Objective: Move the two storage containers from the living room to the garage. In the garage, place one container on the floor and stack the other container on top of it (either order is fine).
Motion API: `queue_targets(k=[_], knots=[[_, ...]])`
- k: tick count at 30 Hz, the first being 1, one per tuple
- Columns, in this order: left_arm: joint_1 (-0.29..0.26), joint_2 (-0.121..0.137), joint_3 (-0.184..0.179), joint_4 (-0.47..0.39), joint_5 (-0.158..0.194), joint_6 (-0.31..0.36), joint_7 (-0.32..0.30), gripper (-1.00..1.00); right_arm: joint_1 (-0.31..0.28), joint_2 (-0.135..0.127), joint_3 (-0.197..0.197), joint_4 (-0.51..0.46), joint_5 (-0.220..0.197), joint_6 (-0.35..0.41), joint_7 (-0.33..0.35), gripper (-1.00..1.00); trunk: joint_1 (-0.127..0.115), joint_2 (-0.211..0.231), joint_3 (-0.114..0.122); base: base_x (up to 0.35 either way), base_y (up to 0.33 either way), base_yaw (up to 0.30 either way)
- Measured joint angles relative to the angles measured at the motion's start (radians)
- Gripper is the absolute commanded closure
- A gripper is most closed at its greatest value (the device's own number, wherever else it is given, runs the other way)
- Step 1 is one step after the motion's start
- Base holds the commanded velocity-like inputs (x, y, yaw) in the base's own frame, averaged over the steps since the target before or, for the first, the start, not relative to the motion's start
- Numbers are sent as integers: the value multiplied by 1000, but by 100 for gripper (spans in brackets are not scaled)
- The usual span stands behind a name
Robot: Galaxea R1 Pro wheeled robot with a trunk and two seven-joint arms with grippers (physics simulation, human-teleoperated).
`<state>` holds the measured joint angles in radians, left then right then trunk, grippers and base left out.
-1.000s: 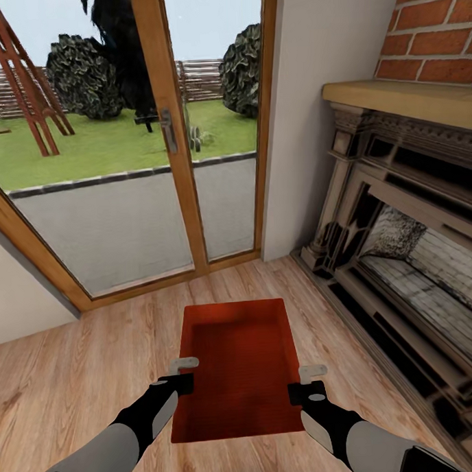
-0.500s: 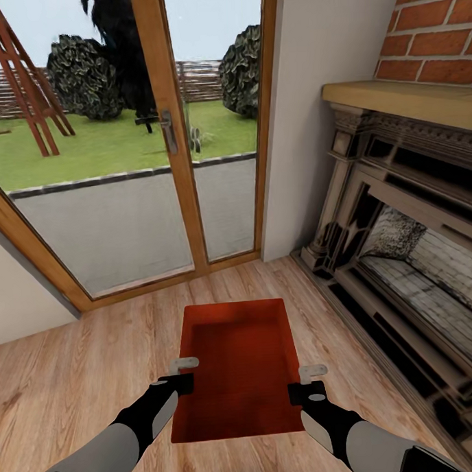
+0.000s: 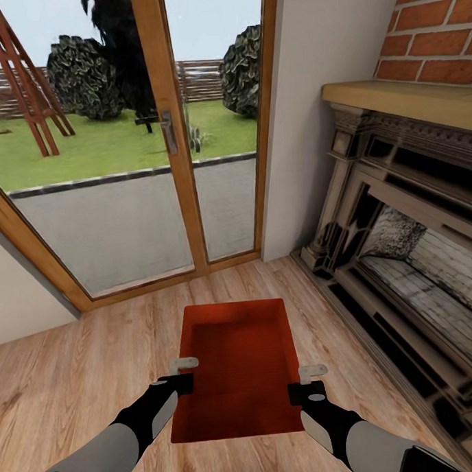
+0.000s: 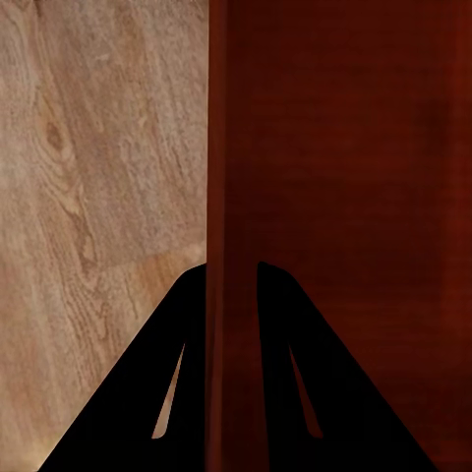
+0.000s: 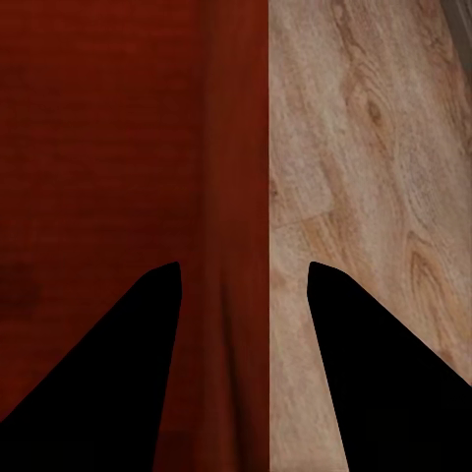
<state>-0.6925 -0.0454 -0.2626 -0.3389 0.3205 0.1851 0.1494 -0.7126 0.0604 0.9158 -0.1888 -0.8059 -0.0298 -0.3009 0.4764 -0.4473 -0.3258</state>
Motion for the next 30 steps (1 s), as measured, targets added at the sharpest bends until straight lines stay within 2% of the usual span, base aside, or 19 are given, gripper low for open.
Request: queue_targets(k=[6,30], knots=[[0,-1,2,0,-3,0,0,100,0,-1,0,0,-1,0,1,100,0,0,0,0,0,87],[0,-1,3,-1,-5,0,0,100,0,-1,2,0,-3,-1,1,100,0,0,0,0,0,267]])
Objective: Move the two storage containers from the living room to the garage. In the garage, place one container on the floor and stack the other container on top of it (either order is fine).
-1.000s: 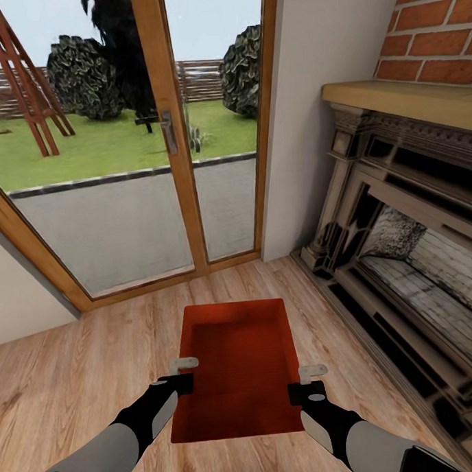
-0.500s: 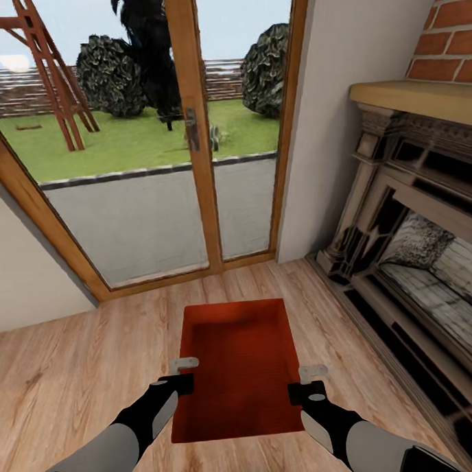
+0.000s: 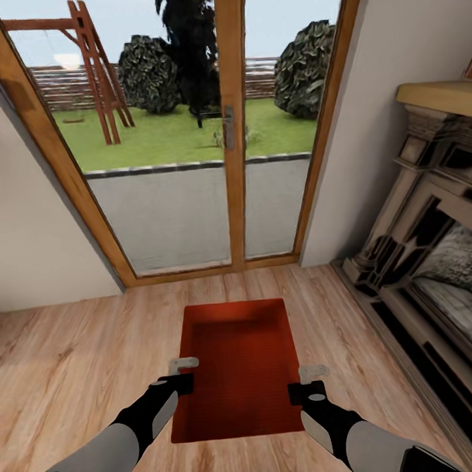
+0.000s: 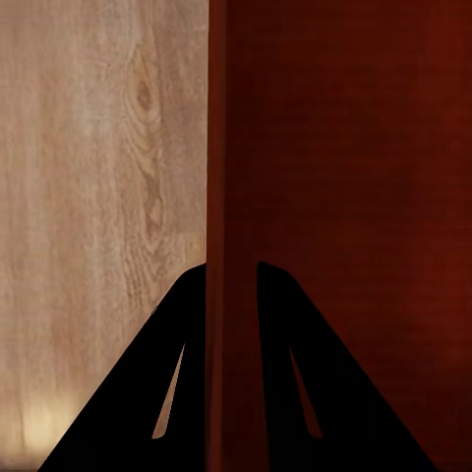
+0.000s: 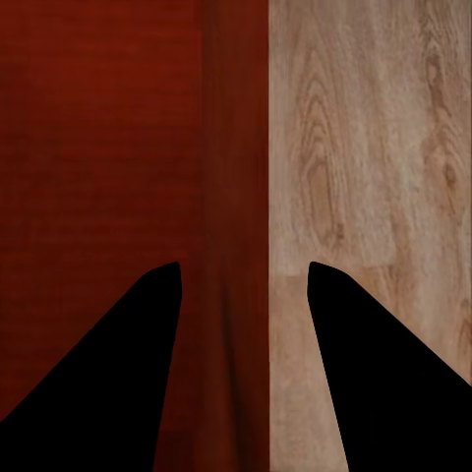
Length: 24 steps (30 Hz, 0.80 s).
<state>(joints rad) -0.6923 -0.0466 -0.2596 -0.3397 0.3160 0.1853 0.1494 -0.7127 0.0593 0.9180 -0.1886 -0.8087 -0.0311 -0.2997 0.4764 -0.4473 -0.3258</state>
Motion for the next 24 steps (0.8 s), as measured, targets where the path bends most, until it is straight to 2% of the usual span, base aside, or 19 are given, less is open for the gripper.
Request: queue_targets(k=[24], knots=[[0,0,1,0,-1,-1,-1,100,0,0,-1,0,2,0,0,100,0,0,0,0,0,269]])
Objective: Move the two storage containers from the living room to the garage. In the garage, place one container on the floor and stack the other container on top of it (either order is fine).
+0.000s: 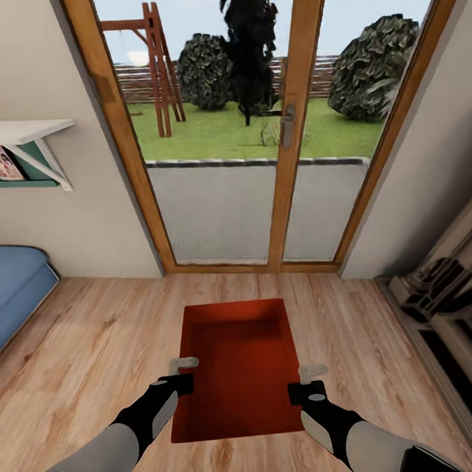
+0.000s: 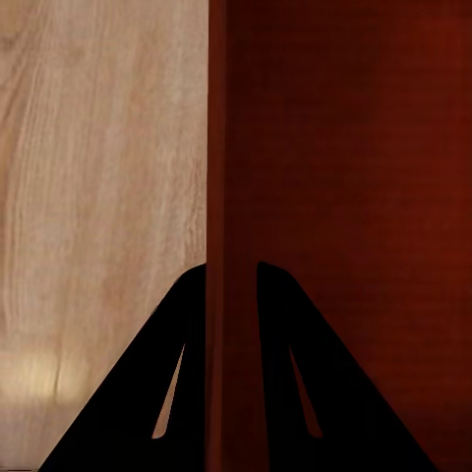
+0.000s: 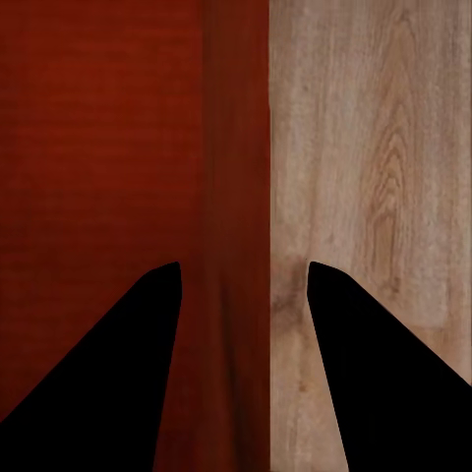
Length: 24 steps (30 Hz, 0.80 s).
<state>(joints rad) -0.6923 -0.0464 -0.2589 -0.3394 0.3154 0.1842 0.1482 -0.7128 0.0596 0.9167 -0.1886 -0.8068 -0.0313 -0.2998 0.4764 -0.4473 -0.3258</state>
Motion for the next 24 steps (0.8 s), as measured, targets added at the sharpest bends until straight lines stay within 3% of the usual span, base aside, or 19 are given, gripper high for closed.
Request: queue_targets(k=[24], knots=[[0,0,-1,0,1,-2,0,100,0,0,-1,-1,1,0,0,100,0,0,0,0,0,269]])
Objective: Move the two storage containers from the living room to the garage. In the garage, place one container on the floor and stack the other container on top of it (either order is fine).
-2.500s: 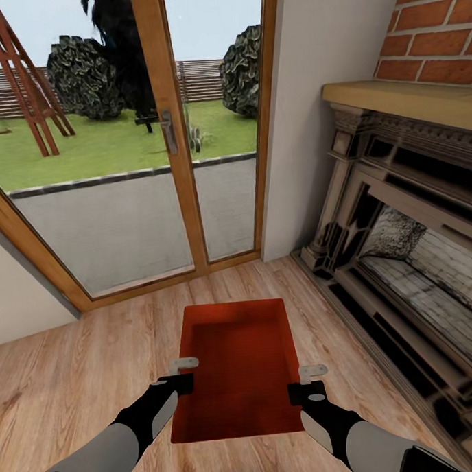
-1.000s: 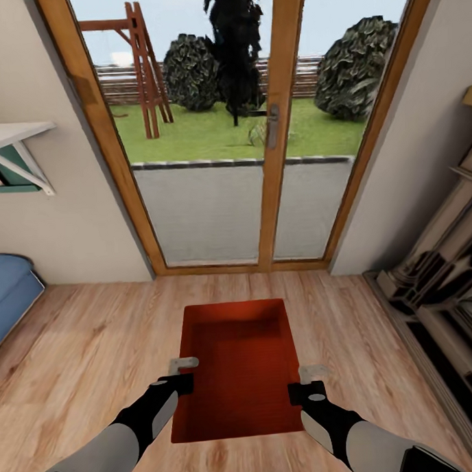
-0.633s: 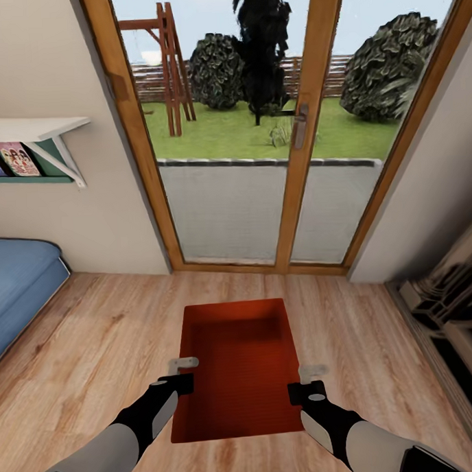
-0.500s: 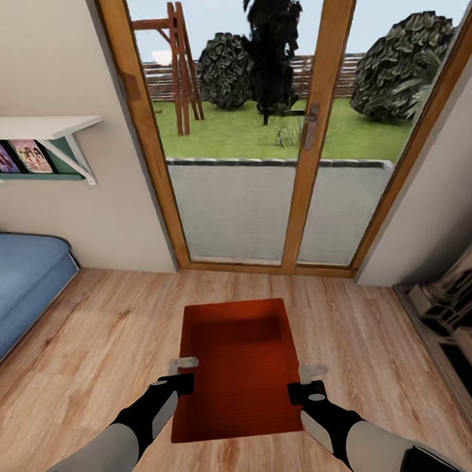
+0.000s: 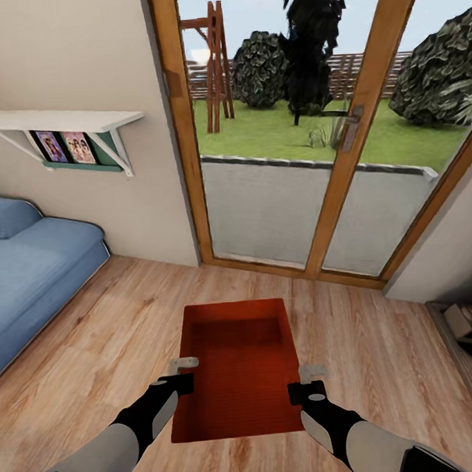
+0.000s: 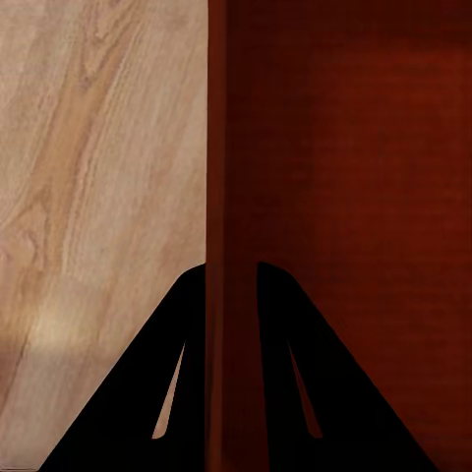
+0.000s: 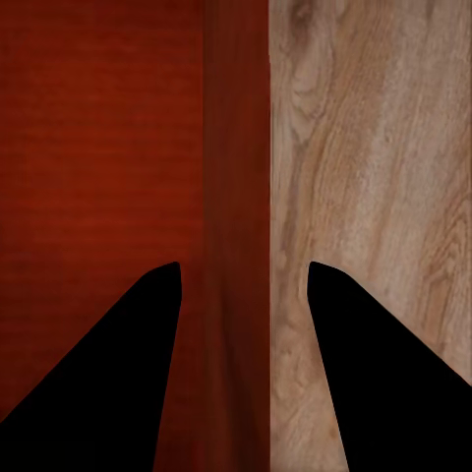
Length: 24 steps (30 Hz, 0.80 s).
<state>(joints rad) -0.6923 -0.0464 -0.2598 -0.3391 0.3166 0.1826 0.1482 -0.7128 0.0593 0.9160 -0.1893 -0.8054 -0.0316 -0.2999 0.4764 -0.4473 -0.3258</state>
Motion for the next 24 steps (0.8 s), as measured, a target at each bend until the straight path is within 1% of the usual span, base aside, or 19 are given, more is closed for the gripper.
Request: queue_targets(k=[24], knots=[[0,0,0,0,0,0,0,100,0,0,0,0,0,0,0,100,0,0,0,0,0,270]])
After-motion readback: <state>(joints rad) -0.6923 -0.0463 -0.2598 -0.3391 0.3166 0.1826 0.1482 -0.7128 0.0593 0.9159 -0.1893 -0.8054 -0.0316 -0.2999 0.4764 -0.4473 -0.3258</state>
